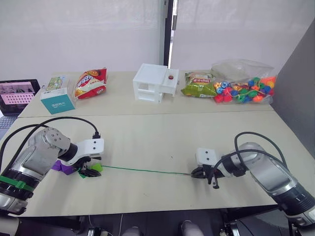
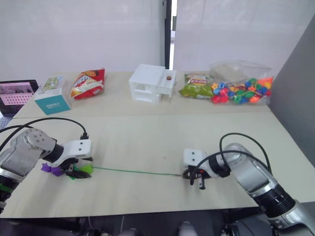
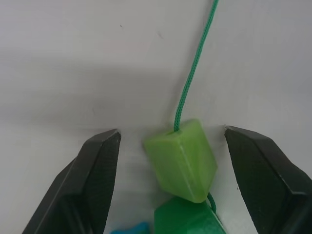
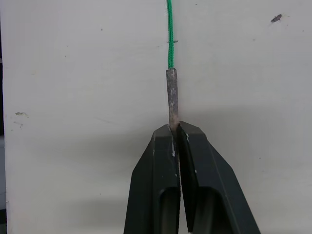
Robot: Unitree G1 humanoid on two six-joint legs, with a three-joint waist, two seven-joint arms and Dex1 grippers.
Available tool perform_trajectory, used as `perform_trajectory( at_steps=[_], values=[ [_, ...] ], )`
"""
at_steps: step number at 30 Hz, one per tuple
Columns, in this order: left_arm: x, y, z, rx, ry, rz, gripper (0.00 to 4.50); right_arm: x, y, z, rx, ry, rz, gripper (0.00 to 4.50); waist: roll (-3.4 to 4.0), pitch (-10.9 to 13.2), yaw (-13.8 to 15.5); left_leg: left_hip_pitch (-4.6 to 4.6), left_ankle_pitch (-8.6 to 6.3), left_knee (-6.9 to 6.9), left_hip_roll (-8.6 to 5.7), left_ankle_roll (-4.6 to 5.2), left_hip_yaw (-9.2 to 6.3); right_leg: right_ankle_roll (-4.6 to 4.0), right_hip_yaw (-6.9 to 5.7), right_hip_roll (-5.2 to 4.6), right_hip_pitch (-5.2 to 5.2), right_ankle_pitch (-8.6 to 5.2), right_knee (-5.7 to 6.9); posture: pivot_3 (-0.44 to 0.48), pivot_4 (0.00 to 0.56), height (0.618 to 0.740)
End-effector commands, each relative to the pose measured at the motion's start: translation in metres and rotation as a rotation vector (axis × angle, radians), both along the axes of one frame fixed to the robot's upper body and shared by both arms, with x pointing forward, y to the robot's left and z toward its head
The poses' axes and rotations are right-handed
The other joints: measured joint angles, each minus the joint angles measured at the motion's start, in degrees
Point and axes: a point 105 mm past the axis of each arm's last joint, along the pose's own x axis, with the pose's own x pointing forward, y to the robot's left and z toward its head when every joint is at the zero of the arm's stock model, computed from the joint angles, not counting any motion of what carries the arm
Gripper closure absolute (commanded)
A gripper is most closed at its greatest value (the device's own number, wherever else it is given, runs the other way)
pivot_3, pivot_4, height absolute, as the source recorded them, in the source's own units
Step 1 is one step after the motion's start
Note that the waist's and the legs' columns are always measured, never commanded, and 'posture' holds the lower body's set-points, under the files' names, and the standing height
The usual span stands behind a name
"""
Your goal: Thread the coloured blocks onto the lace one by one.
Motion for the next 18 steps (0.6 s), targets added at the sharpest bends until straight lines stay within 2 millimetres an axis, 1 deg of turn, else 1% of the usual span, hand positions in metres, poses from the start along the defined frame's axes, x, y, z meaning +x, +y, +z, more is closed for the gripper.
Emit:
perform_trajectory(
  at_steps=[1, 2, 4, 6, 7, 10, 13, 15, 18],
  values=[
    [-0.010, 0.003, -0.005, 0.053, 0.044, -0.019, 1.49, 0.001, -0.002, 0.006, 0.001, -0.022, -0.004, 4.50, 0.00, 0.0, 0.0, 0.00, 0.00, 0.00, 0.00, 0.00, 0.00, 0.00, 0.00, 0.00, 0.00, 0.00, 0.00, 0.000, 0.150, 0.740],
    [-0.005, 0.003, -0.005, 0.052, 0.014, 0.001, 1.76, 0.001, -0.001, 0.006, 0.001, -0.023, -0.003, 4.50, 0.00, 0.0, -0.1, 0.02, 0.00, -0.01, 0.00, 0.00, 0.00, 0.00, 0.01, 0.00, 0.00, 0.00, 0.02, 0.000, 0.150, 0.740],
    [-0.002, 0.004, -0.008, 0.087, -0.004, -0.005, 2.42, 0.001, -0.001, 0.006, -0.002, -0.022, 0.000, 4.50, 0.00, 0.0, -0.1, 0.02, 0.00, -0.01, 0.00, 0.00, 0.00, 0.00, 0.00, 0.00, -0.01, 0.00, 0.03, 0.000, 0.150, 0.740],
    [-0.004, 0.006, -0.011, 0.111, 0.006, -0.025, 3.07, 0.002, -0.001, 0.007, -0.004, -0.023, 0.000, 4.50, 0.01, 0.0, -0.1, 0.03, 0.00, 0.00, 0.00, 0.00, 0.00, 0.00, 0.01, 0.00, 0.01, 0.00, 0.02, 0.000, 0.150, 0.740],
    [-0.006, 0.006, -0.011, 0.116, 0.011, -0.035, 3.22, 0.002, -0.002, 0.007, -0.004, -0.024, 0.000, 4.50, 0.01, 0.0, -0.1, 0.04, 0.00, 0.00, 0.00, 0.00, 0.01, 0.00, 0.01, 0.00, 0.02, 0.00, 0.02, 0.000, 0.150, 0.740],
    [0.007, 0.001, 0.001, 0.086, -0.086, -0.069, 3.22, 0.003, -0.005, 0.010, -0.008, -0.034, -0.007, 4.50, 0.01, 0.0, -0.1, 0.08, 0.00, -0.01, 0.00, 0.00, 0.02, -0.01, 0.02, 0.00, 0.01, 0.00, 0.06, 0.000, 0.150, 0.740],
    [0.019, 0.005, 0.019, 0.124, -0.159, -0.141, 3.22, 0.006, -0.013, 0.016, 0.002, -0.047, -0.015, 4.50, -0.05, 0.0, 0.4, 0.05, 0.01, 0.04, 0.00, -0.02, 0.00, 0.00, 0.01, 0.00, 0.02, 0.00, 0.02, 0.000, 0.150, 0.740],
    [0.020, 0.008, 0.026, 0.173, -0.177, -0.210, 3.22, 0.011, -0.021, 0.022, 0.009, -0.071, -0.037, 4.50, -0.07, 0.1, 0.8, 0.02, 0.05, 0.08, 0.00, -0.08, -0.01, -0.01, 0.00, 0.00, 0.01, 0.00, -0.23, 0.000, 0.150, 0.740],
    [0.020, 0.011, 0.028, 0.215, -0.176, -0.277, 3.22, 0.015, -0.033, 0.025, -0.008, -0.087, -0.058, 4.50, -0.06, 0.0, 0.9, -0.06, 0.08, 0.07, -0.01, -0.13, 0.05, -0.01, 0.01, -0.02, 0.02, 0.00, -0.46, 0.000, 0.150, 0.740]
  ],
)
